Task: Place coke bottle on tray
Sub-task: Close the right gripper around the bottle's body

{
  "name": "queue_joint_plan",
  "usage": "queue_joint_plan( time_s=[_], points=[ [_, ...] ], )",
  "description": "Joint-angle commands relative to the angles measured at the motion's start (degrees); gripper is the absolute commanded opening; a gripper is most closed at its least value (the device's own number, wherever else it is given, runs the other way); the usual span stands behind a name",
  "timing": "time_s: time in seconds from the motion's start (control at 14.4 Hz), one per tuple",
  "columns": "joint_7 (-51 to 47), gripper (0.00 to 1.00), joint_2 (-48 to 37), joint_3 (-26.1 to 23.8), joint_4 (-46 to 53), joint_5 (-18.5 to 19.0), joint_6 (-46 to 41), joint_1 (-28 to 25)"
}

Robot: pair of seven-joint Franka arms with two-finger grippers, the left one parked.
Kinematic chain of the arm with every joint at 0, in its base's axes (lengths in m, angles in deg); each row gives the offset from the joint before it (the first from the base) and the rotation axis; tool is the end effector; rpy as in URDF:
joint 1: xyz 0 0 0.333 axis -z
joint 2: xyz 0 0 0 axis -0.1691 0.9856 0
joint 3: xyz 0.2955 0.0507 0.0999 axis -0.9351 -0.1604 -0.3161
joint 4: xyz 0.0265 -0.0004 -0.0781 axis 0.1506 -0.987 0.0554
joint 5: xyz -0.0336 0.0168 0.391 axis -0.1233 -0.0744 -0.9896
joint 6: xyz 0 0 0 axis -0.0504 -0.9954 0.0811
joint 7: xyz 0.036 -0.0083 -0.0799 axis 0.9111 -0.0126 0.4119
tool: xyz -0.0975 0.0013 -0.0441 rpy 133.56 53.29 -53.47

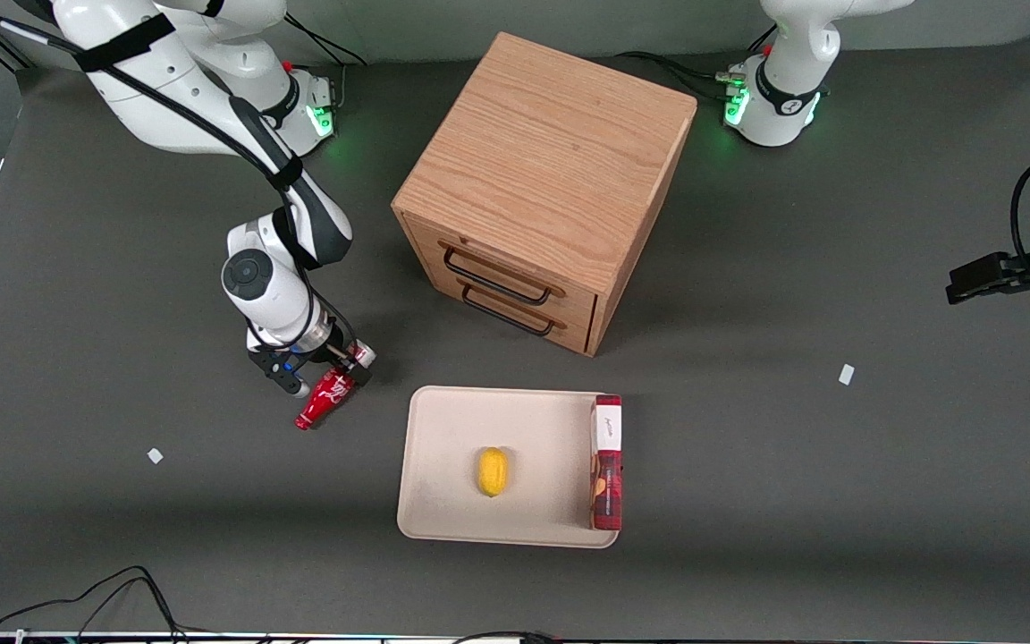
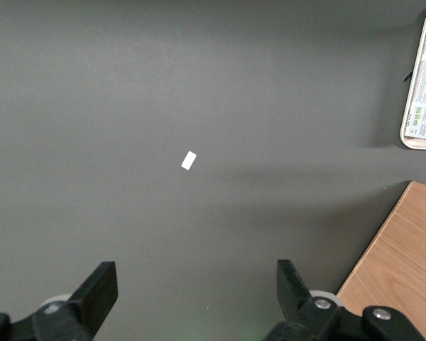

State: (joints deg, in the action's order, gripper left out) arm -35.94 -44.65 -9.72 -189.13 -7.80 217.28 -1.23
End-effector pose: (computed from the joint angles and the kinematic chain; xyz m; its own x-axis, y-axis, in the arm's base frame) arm 0.5418 0.1729 0.1816 0.7723 -0.6338 0.0431 -0.6269 -0.7714 -0.1091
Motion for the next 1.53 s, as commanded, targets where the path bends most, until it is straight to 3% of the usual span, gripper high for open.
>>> queue_joint_plan(
  time_s=[0.0,0.49,0.56,0.62,0.69,0.76,1.46],
  points=[
    [-2.22,1.0,1.29,0.13,1.04,2.22,1.33,0.06],
    [-2.22,1.0,1.55,0.13,1.39,2.31,1.33,0.15],
    [-2.13,0.95,1.55,0.13,1.39,2.4,1.33,0.15],
    [-2.13,0.69,1.55,0.13,1.39,2.49,1.33,0.15],
    [-2.22,0.09,1.38,0.13,1.31,2.75,1.33,0.15],
    [-2.22,0.0,1.37,0.13,1.3,3.19,1.33,0.15],
    [-2.04,0.0,-0.46,0.13,1.13,3.81,0.2,0.5]
  ],
)
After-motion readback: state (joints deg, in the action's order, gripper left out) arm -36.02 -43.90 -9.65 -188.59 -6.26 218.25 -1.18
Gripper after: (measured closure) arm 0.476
